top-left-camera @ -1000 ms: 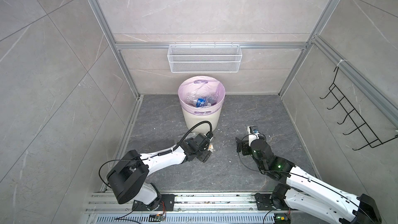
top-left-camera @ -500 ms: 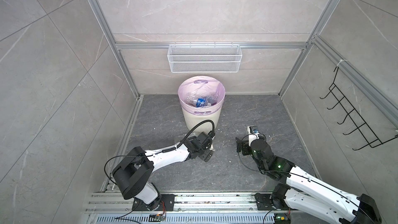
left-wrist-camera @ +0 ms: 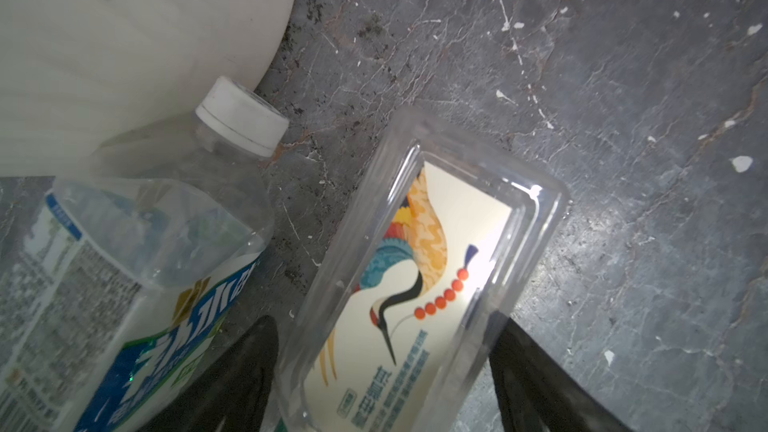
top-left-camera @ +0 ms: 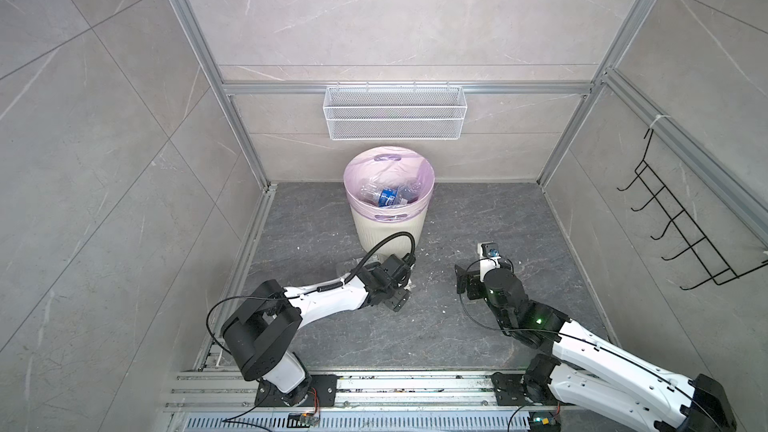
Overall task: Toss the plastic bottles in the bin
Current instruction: 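Lower the left gripper over the clear bottle with the crane label, then close the left gripper on the crane-label bottle and lift it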
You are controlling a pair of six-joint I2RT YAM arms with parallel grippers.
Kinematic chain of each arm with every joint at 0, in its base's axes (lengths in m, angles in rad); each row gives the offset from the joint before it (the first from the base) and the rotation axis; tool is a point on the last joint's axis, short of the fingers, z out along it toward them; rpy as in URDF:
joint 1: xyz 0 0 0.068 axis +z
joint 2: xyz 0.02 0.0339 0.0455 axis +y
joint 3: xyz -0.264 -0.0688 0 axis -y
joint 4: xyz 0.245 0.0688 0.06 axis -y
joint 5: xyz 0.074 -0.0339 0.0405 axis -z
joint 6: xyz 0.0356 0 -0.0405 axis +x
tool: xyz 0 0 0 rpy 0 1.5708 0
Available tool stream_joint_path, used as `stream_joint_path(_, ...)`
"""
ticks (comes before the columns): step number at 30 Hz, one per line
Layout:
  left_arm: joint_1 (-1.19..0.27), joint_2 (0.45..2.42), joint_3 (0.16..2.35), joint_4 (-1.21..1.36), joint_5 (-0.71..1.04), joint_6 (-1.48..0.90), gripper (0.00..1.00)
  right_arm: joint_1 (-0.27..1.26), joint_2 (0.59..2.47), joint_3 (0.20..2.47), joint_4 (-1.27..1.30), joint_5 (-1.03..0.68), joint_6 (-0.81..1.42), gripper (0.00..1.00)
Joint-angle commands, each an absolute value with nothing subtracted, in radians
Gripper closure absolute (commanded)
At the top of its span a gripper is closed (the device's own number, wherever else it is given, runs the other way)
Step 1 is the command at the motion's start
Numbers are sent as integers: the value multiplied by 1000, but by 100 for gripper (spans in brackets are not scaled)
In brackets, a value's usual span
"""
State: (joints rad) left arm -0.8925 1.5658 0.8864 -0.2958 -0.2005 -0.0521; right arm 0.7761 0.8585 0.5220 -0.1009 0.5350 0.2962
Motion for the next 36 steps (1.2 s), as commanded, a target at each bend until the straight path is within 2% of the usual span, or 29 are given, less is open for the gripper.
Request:
stream_joint_path(1, -894, 1549, 920, -326, -181, -57, 22, 772, 848, 546, -118, 546, 318, 0)
stream_joint_path(6, -895, 1558, 931, -338, -181, -59, 25, 773, 851, 547, -117, 546, 318, 0)
stream_joint_path(8, -894, 1563, 936, -338, -182, -59, 31, 772, 853, 547, -118, 546, 319, 1)
stream_joint_path(10, -894, 1565, 937, -333, -187, -59, 33, 772, 852, 546, -118, 545, 318, 0)
stream_joint_path(13, -894, 1575, 941, -330, -198, -57, 26, 772, 852, 548, -118, 546, 319, 1)
stream_joint_path(18, -894, 1603, 957, -327, -207, -52, 20, 772, 852, 547, -119, 546, 319, 0)
stream_joint_path(26, -894, 1656, 976, -301, -204, -43, 19, 772, 850, 546, -119, 547, 319, 0)
stream_joint_path(29, -894, 1670, 982, -296, -202, -44, 22, 772, 848, 546, -121, 548, 319, 1)
stream_joint_path(36, -894, 1638, 959, -291, -198, -54, 37, 770, 848, 546, -121, 549, 319, 0)
